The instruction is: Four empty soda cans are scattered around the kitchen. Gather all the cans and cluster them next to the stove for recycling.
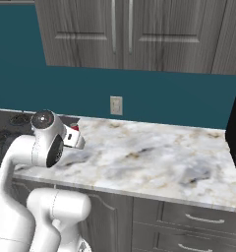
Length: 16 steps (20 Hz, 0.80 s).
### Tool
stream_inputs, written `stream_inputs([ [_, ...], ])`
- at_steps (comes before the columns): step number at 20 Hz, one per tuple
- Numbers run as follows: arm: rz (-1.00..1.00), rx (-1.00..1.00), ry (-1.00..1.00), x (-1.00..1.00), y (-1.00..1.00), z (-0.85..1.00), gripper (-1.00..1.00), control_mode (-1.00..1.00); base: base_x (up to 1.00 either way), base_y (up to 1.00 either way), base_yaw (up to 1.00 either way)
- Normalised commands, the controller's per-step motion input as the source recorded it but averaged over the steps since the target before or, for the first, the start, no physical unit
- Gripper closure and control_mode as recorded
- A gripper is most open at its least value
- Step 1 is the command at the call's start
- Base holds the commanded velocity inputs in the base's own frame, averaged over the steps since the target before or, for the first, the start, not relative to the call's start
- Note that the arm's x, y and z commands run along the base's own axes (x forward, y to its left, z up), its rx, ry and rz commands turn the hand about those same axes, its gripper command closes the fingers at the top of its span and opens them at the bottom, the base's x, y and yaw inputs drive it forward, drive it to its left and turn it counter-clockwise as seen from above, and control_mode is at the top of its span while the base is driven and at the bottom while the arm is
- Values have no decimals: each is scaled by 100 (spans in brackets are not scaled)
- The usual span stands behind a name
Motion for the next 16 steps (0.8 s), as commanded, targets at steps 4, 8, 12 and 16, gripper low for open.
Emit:
stream_inputs([
  [4, -13, 5, 0, -71, -27, 3, -100, -100, 0, 0, 0],
  [8, -11, 4, 0, -66, -25, 0, -100, -100, 0, 0, 0],
  [12, -8, 1, 0, -49, -13, 0, -100, -100, 0, 0, 0],
  [16, -2, 0, 0, -22, -1, 0, -100, -100, 0, 0, 0],
])
